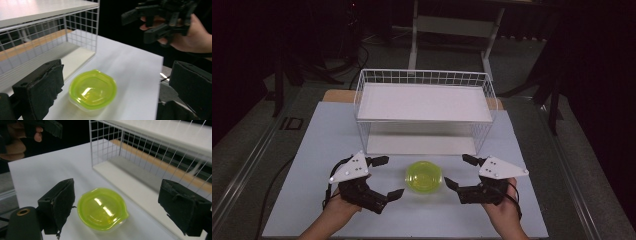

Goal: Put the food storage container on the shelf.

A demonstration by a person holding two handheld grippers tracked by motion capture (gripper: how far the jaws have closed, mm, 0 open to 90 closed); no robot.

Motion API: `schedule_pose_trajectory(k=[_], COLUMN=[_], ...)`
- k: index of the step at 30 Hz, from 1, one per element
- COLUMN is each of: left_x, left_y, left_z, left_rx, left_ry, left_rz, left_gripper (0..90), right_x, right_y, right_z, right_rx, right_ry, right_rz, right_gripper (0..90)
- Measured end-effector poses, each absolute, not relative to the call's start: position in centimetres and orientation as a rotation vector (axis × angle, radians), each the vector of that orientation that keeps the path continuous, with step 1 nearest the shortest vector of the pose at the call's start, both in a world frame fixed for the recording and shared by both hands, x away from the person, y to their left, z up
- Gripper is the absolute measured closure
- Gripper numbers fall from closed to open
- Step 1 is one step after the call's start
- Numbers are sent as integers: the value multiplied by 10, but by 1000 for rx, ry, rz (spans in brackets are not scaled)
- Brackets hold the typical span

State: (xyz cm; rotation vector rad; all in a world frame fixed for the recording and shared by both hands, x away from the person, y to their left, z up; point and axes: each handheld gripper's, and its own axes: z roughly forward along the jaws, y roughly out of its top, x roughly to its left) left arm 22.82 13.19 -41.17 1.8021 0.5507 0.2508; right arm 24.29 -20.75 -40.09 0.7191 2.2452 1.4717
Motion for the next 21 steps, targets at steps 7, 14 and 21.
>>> schedule_pose_trajectory(k=[7,14,21], left_x=[247,264,279], left_y=[119,109,107], left_z=[-423,-438,-454], left_rx=[1819,1850,1846], left_ry=[603,675,782], left_rz=[224,205,152], left_gripper=[2,2,2], right_x=[264,281,295], right_y=[-210,-207,-204], right_z=[-407,-415,-432], right_rx=[847,891,978], right_ry=[2266,2285,2291], right_rz=[1493,1502,1508], right_gripper=[126,112,111])
